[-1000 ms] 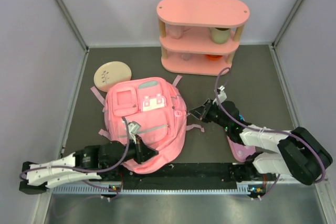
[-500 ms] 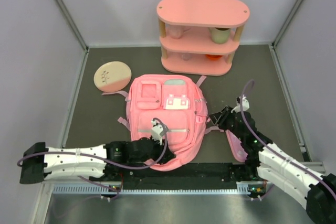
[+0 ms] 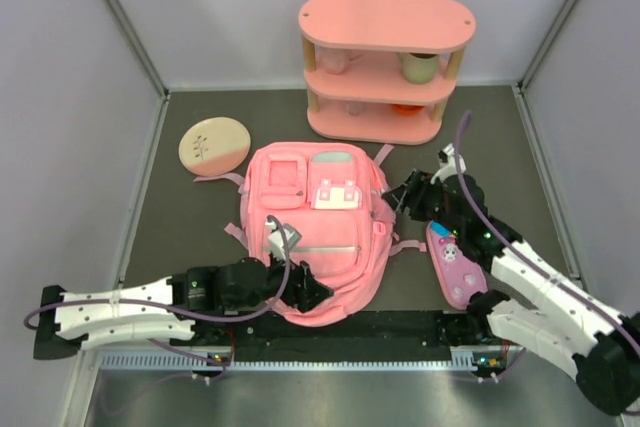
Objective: Pack the student bag
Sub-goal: Zip the student bag at the center of the board.
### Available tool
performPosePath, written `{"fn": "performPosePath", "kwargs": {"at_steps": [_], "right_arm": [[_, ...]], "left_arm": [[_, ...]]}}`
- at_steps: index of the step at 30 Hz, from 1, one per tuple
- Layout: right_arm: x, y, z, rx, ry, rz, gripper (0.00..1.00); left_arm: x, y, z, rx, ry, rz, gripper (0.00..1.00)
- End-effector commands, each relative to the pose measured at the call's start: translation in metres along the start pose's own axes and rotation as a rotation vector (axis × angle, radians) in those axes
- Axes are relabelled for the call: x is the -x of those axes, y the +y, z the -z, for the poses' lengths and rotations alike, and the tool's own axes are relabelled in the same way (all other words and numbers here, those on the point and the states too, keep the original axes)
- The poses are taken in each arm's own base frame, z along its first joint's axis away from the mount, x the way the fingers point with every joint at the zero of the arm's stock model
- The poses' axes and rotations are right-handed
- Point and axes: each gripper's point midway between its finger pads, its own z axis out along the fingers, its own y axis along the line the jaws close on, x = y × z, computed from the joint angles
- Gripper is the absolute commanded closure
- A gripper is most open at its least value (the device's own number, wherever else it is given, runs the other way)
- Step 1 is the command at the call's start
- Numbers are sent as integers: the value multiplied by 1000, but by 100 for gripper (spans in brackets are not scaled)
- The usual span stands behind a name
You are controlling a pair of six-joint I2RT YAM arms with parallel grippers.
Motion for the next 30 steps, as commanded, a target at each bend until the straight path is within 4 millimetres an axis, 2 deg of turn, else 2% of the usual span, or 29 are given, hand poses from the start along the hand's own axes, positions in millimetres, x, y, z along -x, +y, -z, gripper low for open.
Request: {"fn": "performPosePath", "kwargs": {"at_steps": [1,3,5,9,12,15,17,18,21,25,30], "right_arm": [[0,16,-27,30,119,24,38],[-1,25,-36,61,171,4,42],[-10,21,-46,44,227,-49,46],[-19,19,-53,30,249,-169,53],[-19,27,-54,49,261,-255,54],[-8,34,-51,52,238,-277,54],[1,28,-51,12,211,-249,53],[-3,17,-51,-35,229,-256,53],[-13,7,-54,-60,289,-321,53],[-26,7,-59,-77,325,-455,53],[-34,6,-59,-99,358,-531,54]], "left_arm": [[40,3,17,81,-117,-20,21],[49,18,20,166,-165,-21,21],[50,31,25,238,-171,-1,21],[57,58,37,379,-234,36,20],[59,70,45,432,-268,57,20],[56,83,54,489,-285,98,17],[58,88,60,505,-310,121,14],[58,89,62,508,-313,121,13],[58,93,65,517,-324,128,11],[56,96,63,533,-326,135,10],[53,97,60,553,-303,124,10]]}}
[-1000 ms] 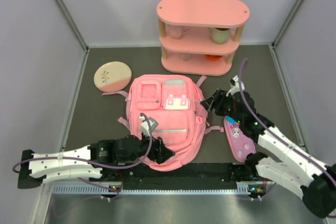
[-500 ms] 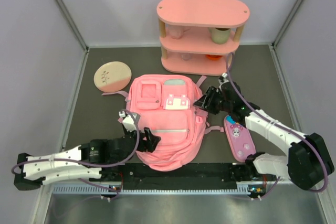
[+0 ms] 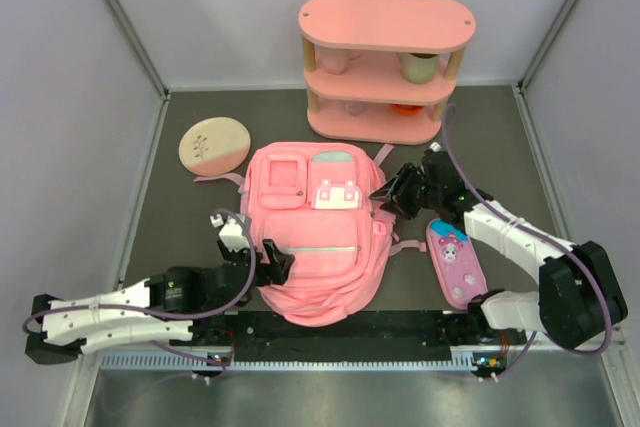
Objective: Pack the student bag
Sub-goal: Zip the student bag at the center of the board, then unzip the student bag at the center of the board.
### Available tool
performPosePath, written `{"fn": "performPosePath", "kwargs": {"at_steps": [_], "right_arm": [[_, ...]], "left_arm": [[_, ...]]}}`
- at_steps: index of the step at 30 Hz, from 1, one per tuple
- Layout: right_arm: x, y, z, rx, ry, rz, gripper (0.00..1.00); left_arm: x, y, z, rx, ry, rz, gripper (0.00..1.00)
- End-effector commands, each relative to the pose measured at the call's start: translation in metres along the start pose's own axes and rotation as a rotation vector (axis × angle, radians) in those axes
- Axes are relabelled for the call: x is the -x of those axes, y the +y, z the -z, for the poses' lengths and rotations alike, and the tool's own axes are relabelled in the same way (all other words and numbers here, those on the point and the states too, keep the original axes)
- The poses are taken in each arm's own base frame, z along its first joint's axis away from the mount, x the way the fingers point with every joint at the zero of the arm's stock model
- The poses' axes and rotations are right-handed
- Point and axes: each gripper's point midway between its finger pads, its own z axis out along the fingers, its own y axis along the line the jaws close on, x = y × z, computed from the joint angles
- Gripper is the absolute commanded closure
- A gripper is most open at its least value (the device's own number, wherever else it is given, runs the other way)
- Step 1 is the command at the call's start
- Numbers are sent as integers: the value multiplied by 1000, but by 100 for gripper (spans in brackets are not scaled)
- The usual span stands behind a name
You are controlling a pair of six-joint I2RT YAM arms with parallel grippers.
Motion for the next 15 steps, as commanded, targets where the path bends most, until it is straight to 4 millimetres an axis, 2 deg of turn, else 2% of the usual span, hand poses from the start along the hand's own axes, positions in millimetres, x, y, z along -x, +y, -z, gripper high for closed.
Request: {"fn": "performPosePath", "kwargs": {"at_steps": [1,12,15], "right_arm": [[-1,8,2,18,19,-107,54],[-9,-30,-6,-115,7,-226,53],[-10,-27,-13,-96,25,-235,54]], "left_arm": [[7,-1,0,27,-15,10,9],[3,0,-3,24,-15,15,7],[3,-1,-3,21,-15,14,7]]}}
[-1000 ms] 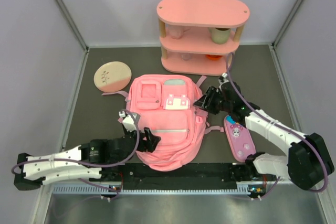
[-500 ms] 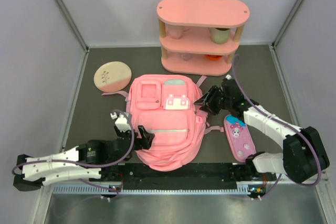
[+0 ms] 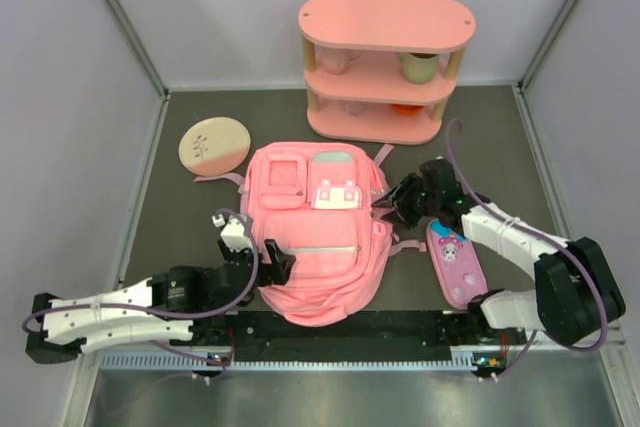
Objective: Pack the student bag
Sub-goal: Unzip the student bag at the center of the board.
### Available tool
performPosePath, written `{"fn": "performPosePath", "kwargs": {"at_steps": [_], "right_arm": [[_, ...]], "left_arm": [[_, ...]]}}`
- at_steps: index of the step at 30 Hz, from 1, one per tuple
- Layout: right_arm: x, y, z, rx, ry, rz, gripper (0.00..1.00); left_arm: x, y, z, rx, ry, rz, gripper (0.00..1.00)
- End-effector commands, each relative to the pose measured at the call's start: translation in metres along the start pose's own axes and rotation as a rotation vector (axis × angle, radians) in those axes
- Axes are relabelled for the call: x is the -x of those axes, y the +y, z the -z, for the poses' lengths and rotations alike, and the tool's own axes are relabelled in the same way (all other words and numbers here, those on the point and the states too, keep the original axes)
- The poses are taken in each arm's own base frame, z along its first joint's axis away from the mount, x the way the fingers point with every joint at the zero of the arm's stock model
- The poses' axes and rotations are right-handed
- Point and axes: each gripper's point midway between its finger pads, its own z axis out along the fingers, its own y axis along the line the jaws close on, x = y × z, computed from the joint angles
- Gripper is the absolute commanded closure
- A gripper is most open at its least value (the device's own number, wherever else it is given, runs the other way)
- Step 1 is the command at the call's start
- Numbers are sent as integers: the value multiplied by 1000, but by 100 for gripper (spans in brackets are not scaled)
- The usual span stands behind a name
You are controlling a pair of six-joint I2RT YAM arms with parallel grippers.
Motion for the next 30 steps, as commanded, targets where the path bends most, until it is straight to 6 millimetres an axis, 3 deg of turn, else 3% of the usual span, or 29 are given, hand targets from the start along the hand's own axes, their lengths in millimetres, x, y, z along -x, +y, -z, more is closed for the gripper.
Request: {"fn": "performPosePath", "kwargs": {"at_steps": [1,5,7,9,12,22,30], "right_arm": [[2,0,-13,4,14,-41,54],[-3,11,-23,41,78,-44,61],[-4,17,-26,53,97,-39,72],[-4,19,-26,63,104,-24,92],[-7,18,-24,71,111,-21,100],[-16,-4,8,80,7,33,100],[-42,-20,25,47,5,208,100]], "left_arm": [[6,-2,0,0,-23,18,7],[4,-5,-1,-9,-14,14,7],[3,-5,-2,-9,-11,8,7],[2,-6,-2,-11,-5,2,6],[-1,-5,-3,-9,2,-3,6],[4,-16,-6,-37,-21,-7,6],[9,-29,-12,-39,-34,-30,3]]}}
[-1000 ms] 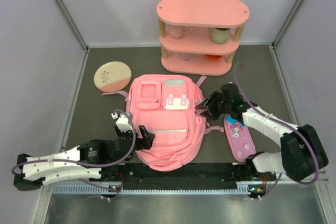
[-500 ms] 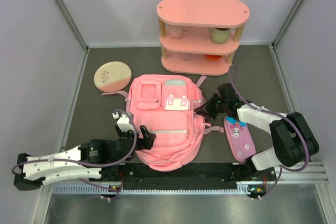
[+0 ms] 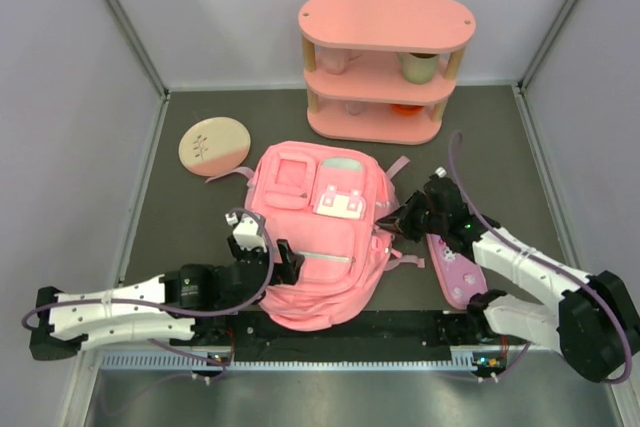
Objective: Pack the student bag
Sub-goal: Unzip the student bag at the center of the board.
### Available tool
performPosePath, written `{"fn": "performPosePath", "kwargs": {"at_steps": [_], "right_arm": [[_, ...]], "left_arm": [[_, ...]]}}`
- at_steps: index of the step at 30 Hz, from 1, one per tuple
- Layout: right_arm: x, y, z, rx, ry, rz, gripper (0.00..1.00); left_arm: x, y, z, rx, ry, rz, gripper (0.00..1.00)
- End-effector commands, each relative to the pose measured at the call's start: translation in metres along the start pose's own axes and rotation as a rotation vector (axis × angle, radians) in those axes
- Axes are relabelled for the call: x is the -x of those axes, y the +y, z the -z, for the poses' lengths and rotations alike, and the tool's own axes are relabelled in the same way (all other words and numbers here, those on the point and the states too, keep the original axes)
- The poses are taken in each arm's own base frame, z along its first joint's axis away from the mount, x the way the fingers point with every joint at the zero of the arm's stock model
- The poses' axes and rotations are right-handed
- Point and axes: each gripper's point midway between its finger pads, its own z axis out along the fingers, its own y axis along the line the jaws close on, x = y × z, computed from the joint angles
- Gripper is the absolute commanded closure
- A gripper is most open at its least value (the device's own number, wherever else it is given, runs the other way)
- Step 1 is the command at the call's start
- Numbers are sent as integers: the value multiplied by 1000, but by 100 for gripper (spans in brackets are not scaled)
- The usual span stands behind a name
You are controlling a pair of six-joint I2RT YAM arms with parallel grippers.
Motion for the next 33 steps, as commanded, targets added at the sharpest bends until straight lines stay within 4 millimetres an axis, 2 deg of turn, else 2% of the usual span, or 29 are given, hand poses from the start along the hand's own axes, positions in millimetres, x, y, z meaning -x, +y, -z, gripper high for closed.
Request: {"fn": "performPosePath", "kwargs": {"at_steps": [1,9,10,11,12,13,15,16,18,20,21,23,25,26,29,33], "right_arm": [[-17,-8,7,-40,14,139,100],[-43,8,17,64,74,372,100],[-49,12,18,90,89,402,100],[-52,13,20,93,97,425,100],[-56,16,23,111,118,463,100],[-62,18,24,123,139,481,100],[-68,16,26,127,159,500,100],[-76,16,27,129,175,520,100],[-79,13,27,99,172,508,100],[-90,11,27,80,191,454,100],[-89,4,22,49,154,442,100],[-98,-9,20,-4,143,375,100],[-99,2,21,61,91,356,100],[-106,1,21,64,97,335,100],[-107,0,20,69,89,344,100],[-113,10,25,136,111,404,100]], "left_arm": [[13,-17,-4,-31,-34,21,2],[10,-31,-16,-64,-32,55,2],[7,-26,-22,-44,-23,62,2],[8,-30,-26,-60,-24,80,2],[-2,-33,-30,-80,17,84,2],[-4,-27,-39,-49,26,96,2],[-6,-31,-48,-68,41,126,2],[-8,-25,-57,-38,51,130,2],[-4,-30,-65,-46,47,145,2],[-9,-29,-75,-27,69,139,3],[-4,-37,-78,-42,59,144,4],[-9,-35,-86,-2,81,140,4],[-10,-37,-93,20,86,142,4],[-11,-38,-95,17,90,145,4],[-13,-43,-100,1,97,160,4],[-12,-41,-102,14,99,143,4]]}}
